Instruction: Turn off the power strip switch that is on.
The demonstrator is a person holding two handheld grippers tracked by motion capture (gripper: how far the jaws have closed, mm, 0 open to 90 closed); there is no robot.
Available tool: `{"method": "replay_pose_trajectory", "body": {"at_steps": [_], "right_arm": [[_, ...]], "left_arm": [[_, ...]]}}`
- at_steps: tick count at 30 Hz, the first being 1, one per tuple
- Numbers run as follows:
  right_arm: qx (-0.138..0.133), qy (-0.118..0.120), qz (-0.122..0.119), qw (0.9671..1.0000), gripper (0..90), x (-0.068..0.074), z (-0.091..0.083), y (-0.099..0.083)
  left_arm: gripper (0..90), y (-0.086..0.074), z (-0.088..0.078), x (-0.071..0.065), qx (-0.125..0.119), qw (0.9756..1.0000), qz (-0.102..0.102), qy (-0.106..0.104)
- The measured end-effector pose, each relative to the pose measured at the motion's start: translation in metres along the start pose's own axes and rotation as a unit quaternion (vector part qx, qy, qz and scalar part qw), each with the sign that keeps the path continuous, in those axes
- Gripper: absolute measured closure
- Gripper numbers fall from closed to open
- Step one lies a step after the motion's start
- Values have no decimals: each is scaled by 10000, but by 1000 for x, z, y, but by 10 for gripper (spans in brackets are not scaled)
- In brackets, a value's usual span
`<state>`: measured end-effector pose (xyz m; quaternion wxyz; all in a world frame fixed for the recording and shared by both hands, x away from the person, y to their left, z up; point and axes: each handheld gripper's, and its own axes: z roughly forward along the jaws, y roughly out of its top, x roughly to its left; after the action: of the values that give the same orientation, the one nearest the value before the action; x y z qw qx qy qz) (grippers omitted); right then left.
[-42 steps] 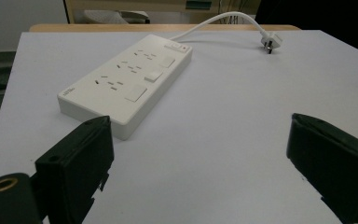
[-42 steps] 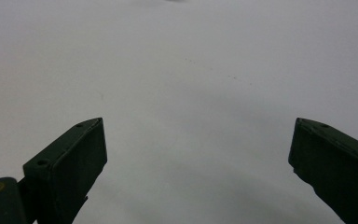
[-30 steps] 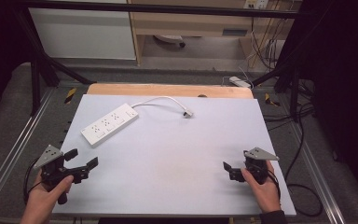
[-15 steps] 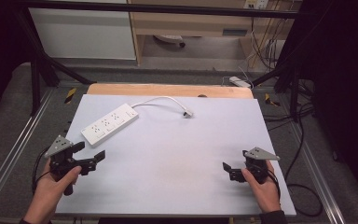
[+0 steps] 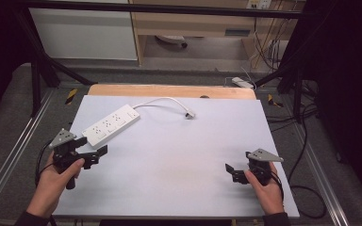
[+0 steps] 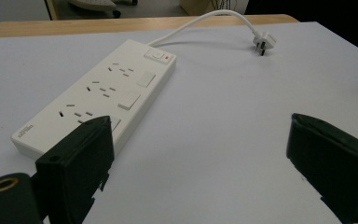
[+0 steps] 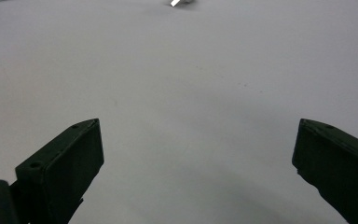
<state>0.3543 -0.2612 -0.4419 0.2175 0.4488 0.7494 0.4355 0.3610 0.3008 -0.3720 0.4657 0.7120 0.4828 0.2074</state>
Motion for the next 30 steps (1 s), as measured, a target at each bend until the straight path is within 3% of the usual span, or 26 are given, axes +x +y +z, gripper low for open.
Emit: {"method": "replay_pose_trajectory", "body": {"at_steps": [12, 25, 30], "right_arm": [[-34, -9, -28, 10000, 25, -1, -1, 0], [-26, -11, -66, 10000, 25, 0, -1, 0], [-18, -154, -89, 9998, 29, -1, -2, 0]], "left_arm": [[74, 19, 8, 5, 51, 10000, 29, 19], [77, 35, 16, 6, 153, 9995, 113, 253], [81, 38, 23, 8, 170, 9995, 100, 235]]}}
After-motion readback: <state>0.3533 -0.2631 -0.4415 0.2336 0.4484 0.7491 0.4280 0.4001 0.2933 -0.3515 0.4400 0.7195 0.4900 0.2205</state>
